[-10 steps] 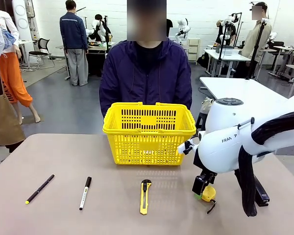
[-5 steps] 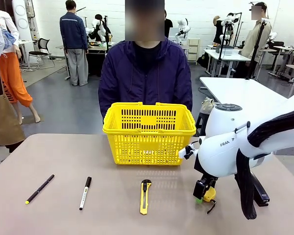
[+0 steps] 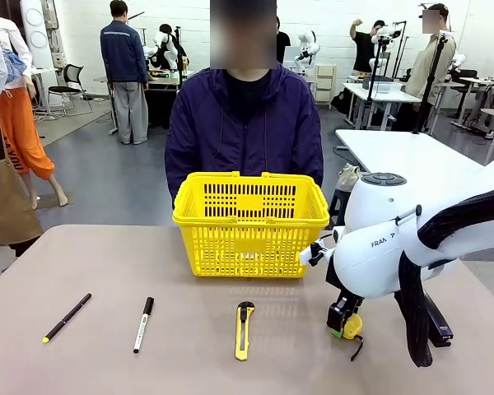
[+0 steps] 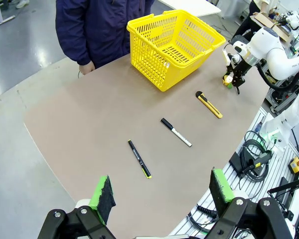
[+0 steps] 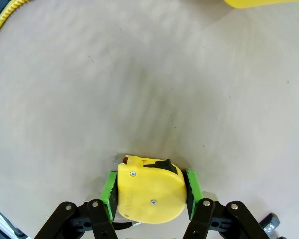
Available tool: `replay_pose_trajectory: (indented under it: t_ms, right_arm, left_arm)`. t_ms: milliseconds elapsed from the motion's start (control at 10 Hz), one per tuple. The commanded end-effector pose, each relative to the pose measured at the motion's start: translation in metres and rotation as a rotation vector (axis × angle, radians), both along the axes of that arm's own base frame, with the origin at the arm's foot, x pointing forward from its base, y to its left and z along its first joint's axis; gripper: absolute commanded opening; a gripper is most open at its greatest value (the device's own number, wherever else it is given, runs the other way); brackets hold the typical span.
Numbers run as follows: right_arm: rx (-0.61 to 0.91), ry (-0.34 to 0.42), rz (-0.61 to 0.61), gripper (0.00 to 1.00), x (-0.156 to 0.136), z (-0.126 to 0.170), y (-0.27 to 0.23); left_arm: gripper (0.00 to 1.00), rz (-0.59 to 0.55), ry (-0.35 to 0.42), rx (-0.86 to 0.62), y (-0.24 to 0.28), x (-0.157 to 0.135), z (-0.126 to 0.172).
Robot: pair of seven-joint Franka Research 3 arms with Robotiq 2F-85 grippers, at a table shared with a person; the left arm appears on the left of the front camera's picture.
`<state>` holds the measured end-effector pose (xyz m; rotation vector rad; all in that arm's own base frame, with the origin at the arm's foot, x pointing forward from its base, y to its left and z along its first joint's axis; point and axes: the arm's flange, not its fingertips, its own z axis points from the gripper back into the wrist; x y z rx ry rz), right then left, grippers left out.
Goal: Place the items the person wants into the basket.
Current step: Pick up the item the person points to and place it in the Market Basket.
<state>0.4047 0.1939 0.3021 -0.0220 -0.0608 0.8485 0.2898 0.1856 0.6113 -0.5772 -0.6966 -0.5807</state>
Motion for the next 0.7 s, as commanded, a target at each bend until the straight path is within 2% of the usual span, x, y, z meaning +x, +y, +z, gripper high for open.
replay_pose_trajectory:
  t_ms: [0,100,200,300,400,600]
  right_arm:
    - [-0.024,-0.022,0.007,0.15,0.001,-0.005,-0.005]
    - [-0.031,-0.025,-0.003,0.08,-0.002,0.001,-0.004]
    - [-0.033,-0.012,-0.039,0.00,-0.012,0.022,-0.001]
    - [-0.048,-0.016,-0.059,0.01,-0.028,0.063,0.008]
    - [-0.069,-0.064,-0.050,0.01,-0.047,0.116,0.017]
    - [-0.152,-0.099,-0.004,0.01,-0.073,0.221,0.033]
  left_arm:
    - [1.00,-0.016,-0.019,-0.009,0.002,-0.001,0.001]
    - [1.00,-0.016,-0.019,-0.009,0.002,-0.001,0.001]
    - [1.00,-0.016,-0.019,-0.009,0.002,-0.001,0.001]
    - [1.00,-0.016,-0.019,-0.009,0.002,-0.001,0.001]
    - [1.00,-0.016,-0.019,-0.009,0.002,-0.001,0.001]
    - [1.00,-0.016,-0.019,-0.009,0.002,-0.001,0.001]
